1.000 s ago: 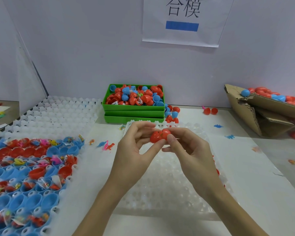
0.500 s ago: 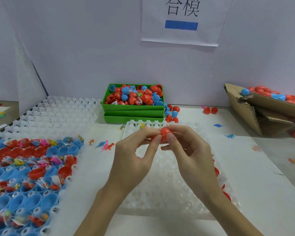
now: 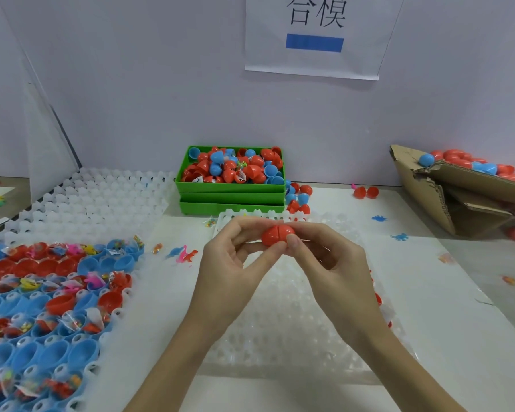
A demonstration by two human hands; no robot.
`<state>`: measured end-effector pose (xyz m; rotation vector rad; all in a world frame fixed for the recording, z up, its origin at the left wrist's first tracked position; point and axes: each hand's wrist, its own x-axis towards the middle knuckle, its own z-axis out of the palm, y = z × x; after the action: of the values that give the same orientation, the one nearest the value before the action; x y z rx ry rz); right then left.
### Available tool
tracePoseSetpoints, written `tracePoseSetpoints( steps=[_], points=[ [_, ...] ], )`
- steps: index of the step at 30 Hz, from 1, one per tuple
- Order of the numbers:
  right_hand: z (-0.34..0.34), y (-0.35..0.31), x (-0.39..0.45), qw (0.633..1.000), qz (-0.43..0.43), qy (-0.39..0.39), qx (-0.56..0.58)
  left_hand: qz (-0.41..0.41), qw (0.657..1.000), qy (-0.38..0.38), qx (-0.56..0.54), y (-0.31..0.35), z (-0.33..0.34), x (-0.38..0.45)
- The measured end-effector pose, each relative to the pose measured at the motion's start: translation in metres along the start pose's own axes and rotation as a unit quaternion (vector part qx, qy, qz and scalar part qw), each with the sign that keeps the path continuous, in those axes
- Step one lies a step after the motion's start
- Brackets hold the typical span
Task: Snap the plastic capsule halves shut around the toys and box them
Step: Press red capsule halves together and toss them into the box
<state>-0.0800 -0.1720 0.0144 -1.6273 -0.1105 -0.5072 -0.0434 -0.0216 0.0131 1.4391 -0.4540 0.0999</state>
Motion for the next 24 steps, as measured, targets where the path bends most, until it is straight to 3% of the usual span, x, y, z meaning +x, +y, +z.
tracePoseSetpoints(
  steps=[11,15,20,24],
  points=[
    [0.0044,-0.0059,-0.0046,0.997,0.025,0.016,0.065,0.086,0.995,0.020,0.035,-0.0030,-0.0010,0.0002],
    [0.0016,-0.0094,-0.0029,0.992,0.064,0.010,0.108,0.138,0.985,0.033,0.103,-0.0041,0.0003,-0.0023],
    [-0.0004,-0.0095,-0.0025,0.965,0.139,-0.017,0.220,0.154,0.974,0.045,0.161,-0.0074,0.0035,-0.0060],
    [-0.0006,-0.0087,-0.0032,0.918,0.219,-0.044,0.329,0.184,0.956,0.053,0.224,-0.0058,0.0055,-0.0063]
  ],
)
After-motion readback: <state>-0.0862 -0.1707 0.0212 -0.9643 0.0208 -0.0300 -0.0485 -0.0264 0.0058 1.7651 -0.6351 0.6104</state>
